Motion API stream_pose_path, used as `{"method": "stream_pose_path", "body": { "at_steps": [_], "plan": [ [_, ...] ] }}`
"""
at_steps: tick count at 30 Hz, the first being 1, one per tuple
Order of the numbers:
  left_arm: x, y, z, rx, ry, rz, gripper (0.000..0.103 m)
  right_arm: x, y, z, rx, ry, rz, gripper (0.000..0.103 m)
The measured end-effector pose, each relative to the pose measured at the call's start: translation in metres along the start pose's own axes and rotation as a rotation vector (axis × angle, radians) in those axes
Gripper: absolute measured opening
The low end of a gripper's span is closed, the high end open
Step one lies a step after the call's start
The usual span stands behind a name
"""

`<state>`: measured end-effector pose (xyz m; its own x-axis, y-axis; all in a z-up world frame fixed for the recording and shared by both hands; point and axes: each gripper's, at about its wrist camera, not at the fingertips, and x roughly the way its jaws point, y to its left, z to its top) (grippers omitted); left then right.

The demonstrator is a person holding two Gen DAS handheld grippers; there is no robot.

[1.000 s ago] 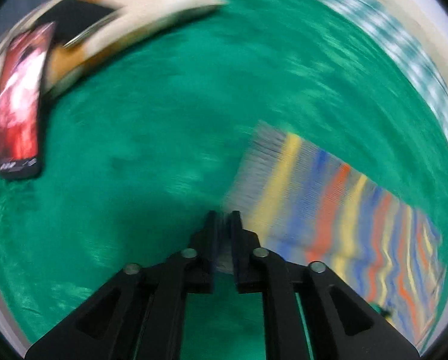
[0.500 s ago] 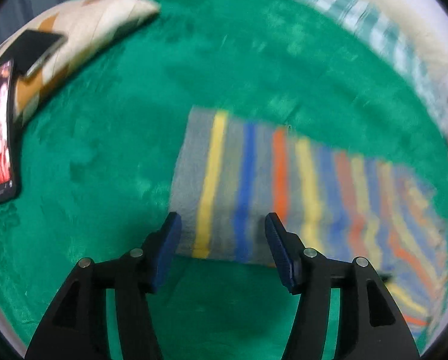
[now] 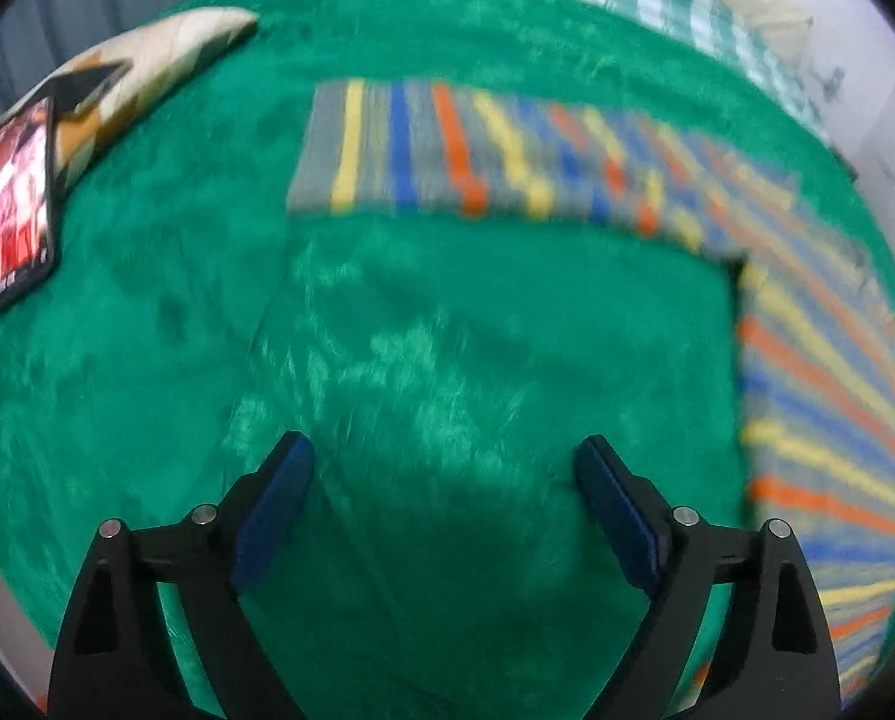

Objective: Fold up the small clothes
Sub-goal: 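Lower the held hem corner onto the sweater and open the left tool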

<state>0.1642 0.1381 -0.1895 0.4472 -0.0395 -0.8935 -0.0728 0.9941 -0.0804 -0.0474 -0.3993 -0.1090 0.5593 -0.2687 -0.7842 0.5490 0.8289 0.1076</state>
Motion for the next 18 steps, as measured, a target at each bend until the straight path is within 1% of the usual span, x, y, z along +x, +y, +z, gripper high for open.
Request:
{"method": "stream_pose_path", "body": {
  "at_steps": [1, 3, 5, 6, 8, 11, 13, 18],
  "plan": [
    [0.0, -0.002, -0.004, 0.006, -0.01, 0.006, 0.102, 0.003, 0.0, -0.001, -0.004, 0.009, -0.009, 0.099],
    [0.002, -0.007, -0.01, 0.036, -0.027, 0.027, 0.103, 0.015, -0.003, -0.006, -0.011, 0.052, -0.04, 0.099],
    [0.003, -0.007, -0.015, 0.055, -0.045, 0.044, 0.103, 0.029, -0.005, -0.013, -0.01, 0.12, -0.067, 0.1],
    [0.003, -0.007, -0.016, 0.055, -0.054, 0.044, 0.103, 0.036, -0.004, -0.017, -0.025, 0.147, -0.076, 0.102],
    [0.001, -0.007, -0.021, 0.056, -0.089, 0.043, 0.103, 0.039, 0.001, -0.02, -0.057, 0.143, -0.101, 0.103],
    [0.001, -0.01, -0.029, 0.087, -0.124, 0.055, 0.103, 0.04, 0.003, -0.025, -0.065, 0.126, -0.119, 0.103],
    [0.0, -0.013, -0.033, 0.098, -0.12, 0.073, 0.103, 0.041, 0.004, -0.027, -0.075, 0.116, -0.129, 0.103],
    [0.002, -0.014, -0.034, 0.118, -0.118, 0.086, 0.103, 0.042, 0.008, -0.033, -0.09, 0.105, -0.145, 0.103]
  ]
}}
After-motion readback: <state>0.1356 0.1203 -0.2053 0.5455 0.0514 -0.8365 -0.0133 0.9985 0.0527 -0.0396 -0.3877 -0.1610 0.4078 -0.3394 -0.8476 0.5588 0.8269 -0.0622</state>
